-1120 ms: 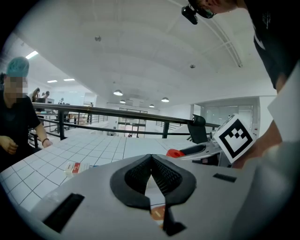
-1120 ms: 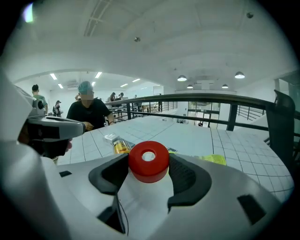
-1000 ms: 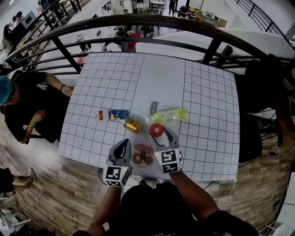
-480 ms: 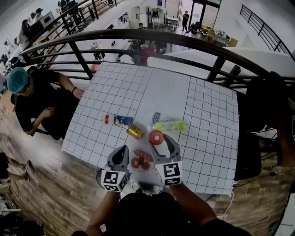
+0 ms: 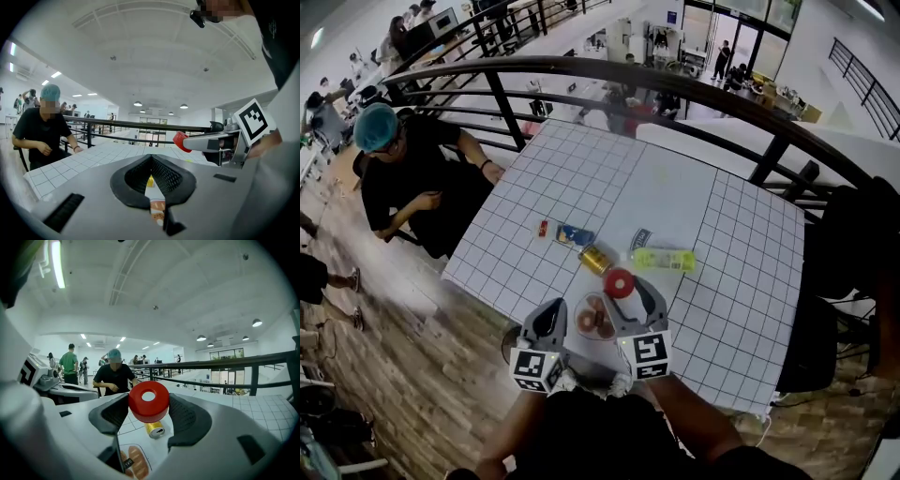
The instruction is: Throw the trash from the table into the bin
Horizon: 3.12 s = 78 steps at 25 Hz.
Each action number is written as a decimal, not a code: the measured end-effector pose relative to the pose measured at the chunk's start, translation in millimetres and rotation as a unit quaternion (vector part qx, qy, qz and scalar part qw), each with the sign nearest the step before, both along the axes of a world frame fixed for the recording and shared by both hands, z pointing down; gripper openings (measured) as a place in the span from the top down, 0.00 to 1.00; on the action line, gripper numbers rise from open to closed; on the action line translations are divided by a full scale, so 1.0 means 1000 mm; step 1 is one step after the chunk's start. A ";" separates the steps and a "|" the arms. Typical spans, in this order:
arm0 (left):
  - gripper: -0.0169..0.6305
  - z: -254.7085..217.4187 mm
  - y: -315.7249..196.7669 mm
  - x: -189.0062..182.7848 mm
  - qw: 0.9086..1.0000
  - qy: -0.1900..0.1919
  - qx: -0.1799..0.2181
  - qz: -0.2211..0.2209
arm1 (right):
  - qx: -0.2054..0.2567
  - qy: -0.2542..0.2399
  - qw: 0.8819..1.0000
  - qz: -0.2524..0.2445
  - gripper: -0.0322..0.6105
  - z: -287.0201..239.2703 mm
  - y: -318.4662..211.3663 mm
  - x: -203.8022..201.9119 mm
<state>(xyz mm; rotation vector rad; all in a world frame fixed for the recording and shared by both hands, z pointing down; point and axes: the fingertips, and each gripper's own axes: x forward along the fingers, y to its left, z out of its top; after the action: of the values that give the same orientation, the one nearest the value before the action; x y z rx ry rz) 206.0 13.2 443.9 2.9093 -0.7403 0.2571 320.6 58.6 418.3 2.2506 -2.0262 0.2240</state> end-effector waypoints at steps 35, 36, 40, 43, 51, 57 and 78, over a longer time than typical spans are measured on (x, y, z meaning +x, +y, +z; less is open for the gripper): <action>0.94 0.010 -0.059 -0.401 0.942 -0.002 0.011 -0.335 | -0.020 0.000 0.930 -0.367 0.51 0.020 -0.132 -0.417; 0.94 0.012 -0.058 -0.411 0.939 -0.001 0.009 -0.343 | -0.020 0.000 0.928 -0.373 0.51 0.021 -0.134 -0.426; 0.94 0.022 -0.053 -0.448 0.928 -0.001 0.001 -0.372 | -0.030 0.001 0.917 -0.398 0.51 0.033 -0.138 -0.462; 0.94 0.030 -0.050 -0.473 0.920 -0.002 -0.003 -0.392 | -0.038 0.004 0.909 -0.415 0.51 0.045 -0.141 -0.487; 0.94 0.073 -0.036 -0.518 0.902 -0.009 -0.047 -0.430 | -0.072 0.006 0.892 -0.447 0.51 0.081 -0.142 -0.537; 0.94 0.113 -0.041 -0.531 0.893 -0.008 -0.077 -0.444 | -0.110 0.008 0.882 -0.458 0.51 0.120 -0.138 -0.546; 0.94 0.282 -0.051 -0.500 0.891 -0.034 -0.185 -0.413 | -0.237 0.049 0.869 -0.432 0.51 0.333 -0.128 -0.510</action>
<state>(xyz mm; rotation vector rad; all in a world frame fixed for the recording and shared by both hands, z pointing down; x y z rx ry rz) -294.1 -38.3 726.3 2.0093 -1.6306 0.3447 -189.2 -69.4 751.7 0.9250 -2.3501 0.4364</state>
